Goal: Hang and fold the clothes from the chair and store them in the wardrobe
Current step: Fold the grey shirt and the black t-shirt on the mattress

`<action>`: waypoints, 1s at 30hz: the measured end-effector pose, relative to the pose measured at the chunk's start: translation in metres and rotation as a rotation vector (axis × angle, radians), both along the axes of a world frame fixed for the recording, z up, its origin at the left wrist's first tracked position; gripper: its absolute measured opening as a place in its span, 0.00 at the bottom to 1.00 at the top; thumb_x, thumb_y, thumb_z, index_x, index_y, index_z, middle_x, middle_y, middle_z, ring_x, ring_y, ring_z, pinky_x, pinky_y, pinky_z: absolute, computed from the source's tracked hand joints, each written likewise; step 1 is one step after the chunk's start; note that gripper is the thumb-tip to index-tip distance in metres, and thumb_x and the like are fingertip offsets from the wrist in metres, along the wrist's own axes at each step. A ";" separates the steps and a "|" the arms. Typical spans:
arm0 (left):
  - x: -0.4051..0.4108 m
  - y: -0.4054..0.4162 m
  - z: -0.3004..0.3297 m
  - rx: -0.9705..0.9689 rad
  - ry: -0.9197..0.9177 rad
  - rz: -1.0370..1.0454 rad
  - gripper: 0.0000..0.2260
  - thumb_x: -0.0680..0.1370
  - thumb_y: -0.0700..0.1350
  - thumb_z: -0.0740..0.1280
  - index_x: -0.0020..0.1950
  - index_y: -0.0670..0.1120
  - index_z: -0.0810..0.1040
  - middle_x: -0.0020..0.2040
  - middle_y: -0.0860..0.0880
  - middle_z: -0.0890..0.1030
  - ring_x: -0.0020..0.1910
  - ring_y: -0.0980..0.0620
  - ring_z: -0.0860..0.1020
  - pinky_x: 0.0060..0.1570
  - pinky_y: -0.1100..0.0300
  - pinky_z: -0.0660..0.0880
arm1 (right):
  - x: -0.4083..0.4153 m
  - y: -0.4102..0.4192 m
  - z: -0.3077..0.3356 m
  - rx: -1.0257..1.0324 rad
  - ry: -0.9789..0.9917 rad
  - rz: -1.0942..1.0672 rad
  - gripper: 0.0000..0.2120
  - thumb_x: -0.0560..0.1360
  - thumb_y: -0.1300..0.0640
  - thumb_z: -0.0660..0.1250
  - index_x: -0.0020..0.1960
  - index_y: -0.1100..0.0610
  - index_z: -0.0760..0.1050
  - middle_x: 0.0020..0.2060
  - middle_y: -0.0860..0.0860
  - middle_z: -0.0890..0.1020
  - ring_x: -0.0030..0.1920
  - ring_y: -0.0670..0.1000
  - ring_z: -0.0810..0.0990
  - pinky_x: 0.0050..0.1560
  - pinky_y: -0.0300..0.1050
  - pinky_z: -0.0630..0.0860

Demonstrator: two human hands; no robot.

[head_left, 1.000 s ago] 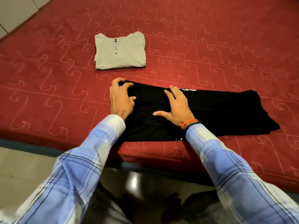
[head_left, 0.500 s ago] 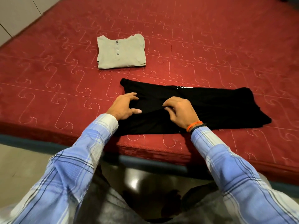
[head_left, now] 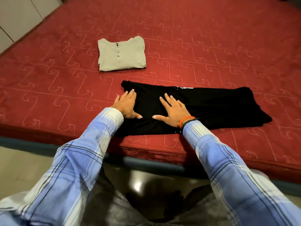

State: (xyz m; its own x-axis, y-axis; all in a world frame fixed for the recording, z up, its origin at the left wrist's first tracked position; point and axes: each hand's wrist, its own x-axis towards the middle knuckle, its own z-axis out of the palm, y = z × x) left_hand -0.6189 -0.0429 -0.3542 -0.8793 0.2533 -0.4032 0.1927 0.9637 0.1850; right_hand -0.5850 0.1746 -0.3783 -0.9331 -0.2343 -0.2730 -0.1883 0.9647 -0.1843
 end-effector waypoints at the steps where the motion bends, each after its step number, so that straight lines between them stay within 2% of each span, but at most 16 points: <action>1: -0.001 -0.003 -0.001 0.020 -0.040 0.010 0.52 0.71 0.58 0.74 0.80 0.44 0.42 0.80 0.51 0.39 0.79 0.48 0.41 0.75 0.41 0.44 | 0.000 0.002 -0.003 -0.007 -0.001 -0.004 0.44 0.73 0.27 0.54 0.80 0.50 0.44 0.79 0.51 0.44 0.79 0.52 0.43 0.77 0.53 0.44; 5: 0.000 -0.009 -0.002 0.081 -0.087 0.016 0.51 0.72 0.57 0.73 0.80 0.45 0.40 0.80 0.52 0.37 0.79 0.49 0.40 0.74 0.39 0.43 | 0.001 0.003 -0.005 -0.034 0.020 -0.009 0.45 0.73 0.27 0.54 0.80 0.49 0.44 0.79 0.51 0.43 0.79 0.51 0.42 0.77 0.53 0.43; 8: 0.002 0.001 0.001 0.052 -0.045 0.067 0.50 0.72 0.54 0.75 0.80 0.44 0.45 0.80 0.51 0.40 0.79 0.46 0.42 0.74 0.39 0.43 | -0.001 0.002 0.000 -0.120 0.018 -0.033 0.46 0.73 0.29 0.60 0.80 0.52 0.47 0.80 0.52 0.46 0.79 0.52 0.44 0.77 0.53 0.44; 10: 0.004 0.015 0.006 -0.002 0.020 0.069 0.45 0.72 0.50 0.76 0.80 0.44 0.51 0.81 0.47 0.46 0.79 0.43 0.45 0.75 0.39 0.45 | 0.000 0.004 0.005 -0.248 0.032 -0.068 0.45 0.73 0.32 0.64 0.79 0.55 0.52 0.79 0.54 0.52 0.79 0.53 0.48 0.78 0.53 0.47; 12: 0.008 0.034 0.012 0.002 0.076 0.059 0.38 0.73 0.43 0.72 0.78 0.44 0.56 0.80 0.43 0.51 0.79 0.41 0.48 0.76 0.40 0.46 | 0.004 0.010 0.008 -0.385 0.120 -0.117 0.40 0.73 0.36 0.67 0.77 0.57 0.60 0.76 0.56 0.61 0.78 0.54 0.55 0.77 0.52 0.54; 14: 0.010 0.056 0.015 0.066 0.117 0.032 0.35 0.72 0.40 0.69 0.77 0.44 0.60 0.79 0.42 0.55 0.78 0.40 0.52 0.76 0.41 0.50 | 0.008 0.020 0.012 -0.456 0.244 -0.170 0.33 0.74 0.41 0.69 0.72 0.57 0.67 0.70 0.54 0.71 0.73 0.54 0.65 0.72 0.48 0.61; 16: 0.011 0.079 0.013 0.173 0.136 0.005 0.33 0.72 0.40 0.68 0.77 0.42 0.61 0.78 0.40 0.58 0.77 0.40 0.56 0.75 0.44 0.55 | 0.012 0.033 0.014 -0.467 0.314 -0.228 0.27 0.75 0.44 0.69 0.69 0.56 0.71 0.65 0.53 0.76 0.67 0.54 0.71 0.67 0.44 0.64; 19: 0.016 0.119 0.005 0.318 0.155 -0.020 0.30 0.76 0.46 0.69 0.76 0.41 0.63 0.77 0.40 0.60 0.77 0.41 0.59 0.75 0.49 0.57 | 0.019 0.066 0.017 -0.439 0.370 -0.297 0.24 0.75 0.48 0.70 0.67 0.56 0.73 0.61 0.53 0.78 0.63 0.54 0.74 0.65 0.46 0.68; 22: 0.022 0.160 -0.001 0.400 0.163 -0.046 0.32 0.77 0.54 0.69 0.76 0.41 0.63 0.78 0.41 0.60 0.77 0.42 0.57 0.76 0.50 0.56 | 0.029 0.109 0.018 -0.414 0.404 -0.384 0.21 0.74 0.50 0.70 0.65 0.57 0.74 0.59 0.54 0.79 0.62 0.55 0.75 0.64 0.48 0.71; 27: 0.027 0.239 -0.005 0.418 0.234 -0.156 0.33 0.78 0.58 0.66 0.76 0.41 0.62 0.78 0.42 0.60 0.78 0.42 0.55 0.76 0.50 0.53 | 0.045 0.188 0.020 -0.336 0.471 -0.594 0.20 0.73 0.50 0.70 0.62 0.57 0.76 0.56 0.55 0.81 0.58 0.56 0.78 0.60 0.48 0.72; 30: 0.027 0.281 -0.011 0.404 0.248 -0.204 0.33 0.79 0.59 0.64 0.77 0.42 0.60 0.78 0.43 0.58 0.78 0.42 0.52 0.77 0.48 0.51 | 0.049 0.229 0.020 -0.287 0.485 -0.721 0.20 0.73 0.49 0.69 0.62 0.57 0.75 0.56 0.56 0.80 0.58 0.58 0.77 0.60 0.52 0.73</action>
